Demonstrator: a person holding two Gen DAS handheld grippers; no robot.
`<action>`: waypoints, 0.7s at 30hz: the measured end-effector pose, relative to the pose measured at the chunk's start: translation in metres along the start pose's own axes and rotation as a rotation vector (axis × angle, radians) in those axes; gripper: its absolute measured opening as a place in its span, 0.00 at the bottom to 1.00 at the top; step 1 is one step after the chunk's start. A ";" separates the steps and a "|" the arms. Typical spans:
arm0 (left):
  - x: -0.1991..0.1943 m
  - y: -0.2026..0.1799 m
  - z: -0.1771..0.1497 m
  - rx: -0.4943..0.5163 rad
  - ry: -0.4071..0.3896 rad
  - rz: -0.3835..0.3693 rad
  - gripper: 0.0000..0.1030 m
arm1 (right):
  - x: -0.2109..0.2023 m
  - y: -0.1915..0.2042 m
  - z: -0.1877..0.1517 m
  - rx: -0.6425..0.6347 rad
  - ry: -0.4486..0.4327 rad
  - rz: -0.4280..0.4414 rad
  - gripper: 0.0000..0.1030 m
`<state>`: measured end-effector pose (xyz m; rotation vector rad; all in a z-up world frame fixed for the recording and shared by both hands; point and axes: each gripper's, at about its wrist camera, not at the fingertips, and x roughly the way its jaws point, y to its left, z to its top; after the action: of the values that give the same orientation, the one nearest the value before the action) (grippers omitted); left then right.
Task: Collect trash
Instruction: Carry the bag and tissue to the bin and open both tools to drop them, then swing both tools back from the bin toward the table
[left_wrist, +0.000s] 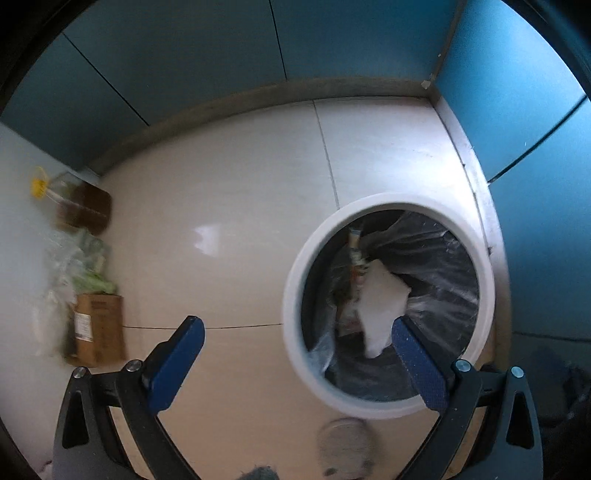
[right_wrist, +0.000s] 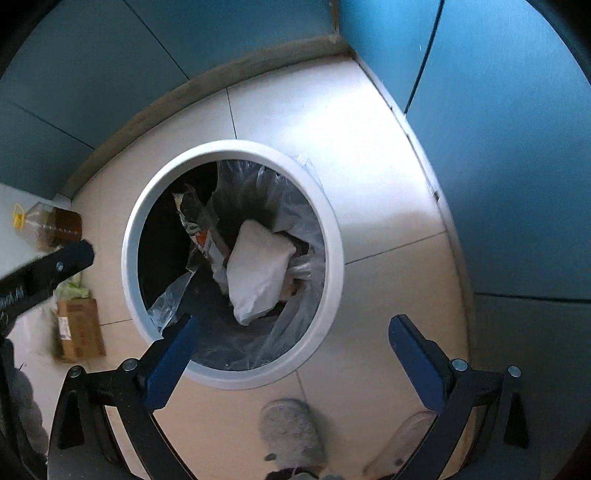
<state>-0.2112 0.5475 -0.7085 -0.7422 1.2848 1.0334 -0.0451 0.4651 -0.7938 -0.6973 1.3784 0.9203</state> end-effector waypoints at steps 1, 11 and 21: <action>0.000 -0.001 0.001 0.004 0.000 0.002 1.00 | -0.002 0.002 0.001 -0.008 -0.002 -0.002 1.00; -0.092 0.003 -0.022 0.010 0.008 0.049 1.00 | -0.102 0.014 -0.008 -0.047 -0.018 -0.032 1.00; -0.271 0.007 -0.044 -0.003 -0.006 0.023 1.00 | -0.302 0.030 -0.036 -0.088 -0.039 -0.002 1.00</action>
<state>-0.2277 0.4576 -0.4491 -0.7277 1.2896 1.0549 -0.0773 0.4085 -0.4951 -0.7433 1.3083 0.9924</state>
